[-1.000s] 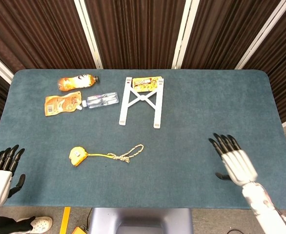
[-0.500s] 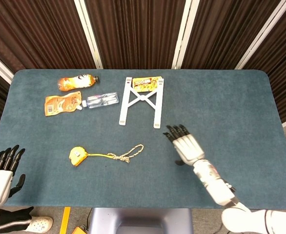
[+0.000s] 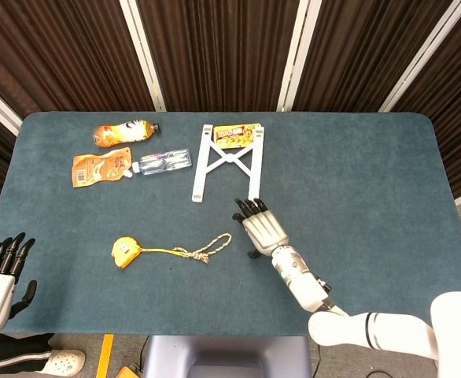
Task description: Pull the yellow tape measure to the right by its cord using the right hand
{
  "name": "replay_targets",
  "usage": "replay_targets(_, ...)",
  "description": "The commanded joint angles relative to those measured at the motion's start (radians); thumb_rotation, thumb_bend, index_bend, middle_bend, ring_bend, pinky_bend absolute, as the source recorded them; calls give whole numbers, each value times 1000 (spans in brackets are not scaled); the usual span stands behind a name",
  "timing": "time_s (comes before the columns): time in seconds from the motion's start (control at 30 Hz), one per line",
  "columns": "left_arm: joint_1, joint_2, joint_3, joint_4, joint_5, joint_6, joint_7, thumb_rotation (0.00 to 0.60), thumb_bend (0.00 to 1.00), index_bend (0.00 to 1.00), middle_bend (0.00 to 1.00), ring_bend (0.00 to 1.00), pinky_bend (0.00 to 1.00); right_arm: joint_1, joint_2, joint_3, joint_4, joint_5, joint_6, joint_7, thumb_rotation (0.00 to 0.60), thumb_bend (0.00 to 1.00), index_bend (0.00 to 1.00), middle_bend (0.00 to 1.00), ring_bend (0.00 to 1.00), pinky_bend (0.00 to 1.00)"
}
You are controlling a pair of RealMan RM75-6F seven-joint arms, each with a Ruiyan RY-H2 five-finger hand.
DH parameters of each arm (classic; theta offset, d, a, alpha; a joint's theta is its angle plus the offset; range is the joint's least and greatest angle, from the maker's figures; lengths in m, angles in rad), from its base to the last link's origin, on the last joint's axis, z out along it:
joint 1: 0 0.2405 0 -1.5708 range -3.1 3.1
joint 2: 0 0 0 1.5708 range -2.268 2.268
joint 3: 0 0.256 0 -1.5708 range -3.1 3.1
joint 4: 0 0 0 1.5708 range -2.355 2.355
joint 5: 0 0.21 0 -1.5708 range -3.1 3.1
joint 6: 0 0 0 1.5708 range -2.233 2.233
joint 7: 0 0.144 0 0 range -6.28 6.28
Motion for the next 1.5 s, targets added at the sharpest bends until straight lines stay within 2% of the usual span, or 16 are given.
replay_targets(0.03, 1, 3, -2, 0, -3, 1, -7, 600, 460, 35, 0, 0, 117, 28, -32, 3, 47, 17, -10, 22, 600, 308, 360, 73, 21, 0)
replay_targets(0.67, 5, 14, -6, 2, -9, 6, -32, 600, 460, 35, 0, 0, 118, 139, -196, 0, 281, 40, -59, 113, 600, 320, 437, 73, 26, 0)
replay_targets(1.17, 9, 23, -10, 1, -22, 7, -47, 600, 460, 35, 0, 0, 120, 160, -227, -16, 346, 59, -61, 113, 600, 348, 462, 73, 28, 0)
replay_targets(1.5, 8, 28, -13, -1, -24, 8, -57, 600, 460, 37, 0, 0, 120, 171, -259, -21, 392, 45, -81, 147, 600, 374, 556, 103, 43, 0)
